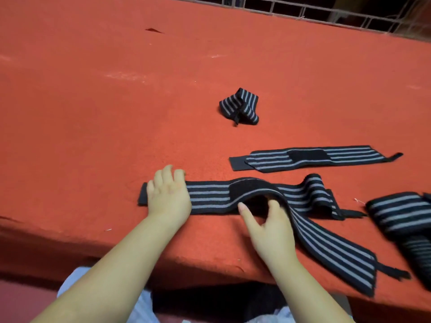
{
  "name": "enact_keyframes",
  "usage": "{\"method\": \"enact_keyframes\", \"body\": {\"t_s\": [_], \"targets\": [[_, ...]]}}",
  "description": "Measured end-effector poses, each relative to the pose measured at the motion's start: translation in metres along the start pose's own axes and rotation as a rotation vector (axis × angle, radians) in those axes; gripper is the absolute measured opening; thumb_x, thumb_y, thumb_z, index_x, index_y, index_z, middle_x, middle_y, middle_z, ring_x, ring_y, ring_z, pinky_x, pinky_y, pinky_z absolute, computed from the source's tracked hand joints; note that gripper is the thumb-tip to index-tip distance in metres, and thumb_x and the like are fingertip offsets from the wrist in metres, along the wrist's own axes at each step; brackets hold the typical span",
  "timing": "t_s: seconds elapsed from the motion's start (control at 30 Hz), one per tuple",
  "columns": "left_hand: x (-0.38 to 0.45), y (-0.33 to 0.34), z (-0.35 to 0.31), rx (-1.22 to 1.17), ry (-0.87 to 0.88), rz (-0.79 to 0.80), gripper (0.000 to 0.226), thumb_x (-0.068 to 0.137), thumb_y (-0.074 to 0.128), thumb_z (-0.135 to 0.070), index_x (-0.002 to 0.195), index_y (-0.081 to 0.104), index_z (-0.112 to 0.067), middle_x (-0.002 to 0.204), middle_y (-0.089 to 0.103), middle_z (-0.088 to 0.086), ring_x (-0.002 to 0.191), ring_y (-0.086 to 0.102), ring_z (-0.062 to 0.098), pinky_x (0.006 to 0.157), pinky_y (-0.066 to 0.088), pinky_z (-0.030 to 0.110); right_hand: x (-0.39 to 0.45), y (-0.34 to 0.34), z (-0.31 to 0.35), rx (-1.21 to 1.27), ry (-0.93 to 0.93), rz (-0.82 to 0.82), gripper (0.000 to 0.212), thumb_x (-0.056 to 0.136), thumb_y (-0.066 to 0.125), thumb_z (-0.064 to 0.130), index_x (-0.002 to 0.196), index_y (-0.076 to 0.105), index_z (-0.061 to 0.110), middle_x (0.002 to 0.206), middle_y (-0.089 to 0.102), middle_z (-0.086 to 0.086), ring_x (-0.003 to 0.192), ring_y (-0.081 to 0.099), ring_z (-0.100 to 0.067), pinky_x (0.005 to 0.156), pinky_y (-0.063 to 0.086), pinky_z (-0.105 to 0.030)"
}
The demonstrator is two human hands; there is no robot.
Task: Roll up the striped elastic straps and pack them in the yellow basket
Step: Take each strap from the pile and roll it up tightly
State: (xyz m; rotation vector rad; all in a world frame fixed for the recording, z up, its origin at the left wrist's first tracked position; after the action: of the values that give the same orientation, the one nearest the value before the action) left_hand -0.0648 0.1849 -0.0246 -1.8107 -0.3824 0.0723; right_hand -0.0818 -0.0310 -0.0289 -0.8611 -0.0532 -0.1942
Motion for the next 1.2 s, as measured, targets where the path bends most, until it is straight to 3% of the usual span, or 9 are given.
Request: {"method": "enact_keyframes", "body": {"t_s": [0.1,0.17,0.33,0.43,0.57,0.83,1.0,1.1,1.2], "targets": [[-0.003,0.016,-0.023,0.02,0.116,0.124,0.056,0.088,0.038,-0.008,0.142,0.03,-0.023,0.156,0.018,0.006,0.143,0.015,0.023,0.115,0.008,0.041,0.0,-0.011,-0.011,0.689,0.341,-0.087,0.041,0.085,0.06,0.05,0.094,0.06,0.01,0.1,0.063,-0.003,0.1,0.058,-0.021,0.094,0.04,-0.034],[-0.003,0.02,-0.022,0.035,0.116,0.128,0.056,0.089,0.036,-0.01,0.142,0.03,-0.027,0.156,0.019,0.002,0.144,0.014,0.019,0.116,0.004,0.04,0.005,-0.03,-0.025,0.978,0.484,-0.289,0.031,0.089,0.061,0.041,0.081,0.06,0.011,0.089,0.063,0.001,0.09,0.058,-0.018,0.091,0.043,-0.035],[-0.005,0.017,-0.02,0.017,0.115,0.088,0.056,0.089,0.039,-0.01,0.141,0.034,-0.028,0.154,0.025,-0.001,0.142,0.019,0.016,0.115,0.005,0.036,0.035,-0.098,-0.048,0.639,0.327,-0.606,0.029,0.093,0.057,0.014,0.111,0.057,-0.009,0.112,0.062,-0.018,0.106,0.058,-0.023,0.085,0.039,-0.022],[-0.004,0.017,-0.021,0.01,0.105,0.092,0.055,0.088,0.04,-0.01,0.14,0.037,-0.028,0.153,0.028,0.0,0.141,0.022,0.016,0.114,0.008,0.036,0.06,-0.11,-0.063,0.408,0.262,-0.533,0.032,0.094,0.054,0.012,0.108,0.056,-0.017,0.106,0.061,-0.025,0.104,0.058,-0.03,0.096,0.04,-0.034],[-0.003,0.016,-0.02,0.029,0.116,0.082,0.055,0.087,0.04,-0.011,0.14,0.037,-0.028,0.152,0.029,0.0,0.14,0.023,0.015,0.113,0.011,0.035,0.081,-0.117,-0.076,0.239,0.224,-0.426,0.035,0.096,0.052,0.015,0.097,0.056,-0.02,0.106,0.06,-0.036,0.103,0.057,-0.043,0.084,0.037,-0.038],[0.008,0.011,-0.038,-0.029,-0.012,0.161,0.055,0.082,0.045,-0.006,0.133,0.041,-0.026,0.139,0.043,0.0,0.132,0.033,0.022,0.113,0.017,0.045,0.081,-0.109,-0.121,0.277,0.442,-0.262,0.037,0.086,0.065,0.034,0.087,0.056,-0.001,0.087,0.062,-0.016,0.09,0.061,-0.033,0.083,0.046,-0.041],[-0.002,0.017,-0.109,-0.295,0.239,0.126,0.039,0.092,0.048,-0.024,0.131,0.047,-0.02,0.135,0.051,0.001,0.128,0.041,0.021,0.11,0.025,0.035,0.064,-0.107,-0.123,0.398,0.639,0.065,0.064,0.089,0.049,0.057,0.078,0.063,-0.004,0.055,0.06,-0.013,0.048,0.054,-0.022,0.049,0.042,-0.026],[-0.013,0.033,-0.155,-0.191,0.489,0.277,0.062,0.088,0.047,-0.057,0.139,0.036,-0.024,0.145,0.039,-0.001,0.136,0.029,0.017,0.116,0.013,0.039,0.043,-0.091,-0.113,0.603,0.775,0.332,0.073,0.09,0.039,0.062,0.101,0.062,-0.005,0.07,0.071,-0.014,0.058,0.066,-0.019,0.047,0.049,-0.023],[-0.015,0.048,-0.18,-0.096,0.571,0.386,0.087,0.079,0.048,-0.071,0.147,0.022,-0.024,0.155,0.021,0.002,0.143,0.014,0.018,0.118,0.003,0.043,0.038,-0.078,-0.102,1.147,0.879,0.347,0.072,0.094,0.045,0.047,0.14,0.031,-0.007,0.112,0.062,-0.025,0.084,0.065,-0.029,0.053,0.058,-0.031]]}}
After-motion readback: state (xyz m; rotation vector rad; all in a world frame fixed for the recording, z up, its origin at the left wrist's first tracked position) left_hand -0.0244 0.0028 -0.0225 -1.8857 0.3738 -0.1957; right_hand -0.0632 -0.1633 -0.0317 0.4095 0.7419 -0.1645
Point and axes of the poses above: each hand's wrist, its own x-axis towards the middle knuckle, its own y-axis out of the palm, z = x × y, the point moved 5 cm from there along x, towards the middle knuckle
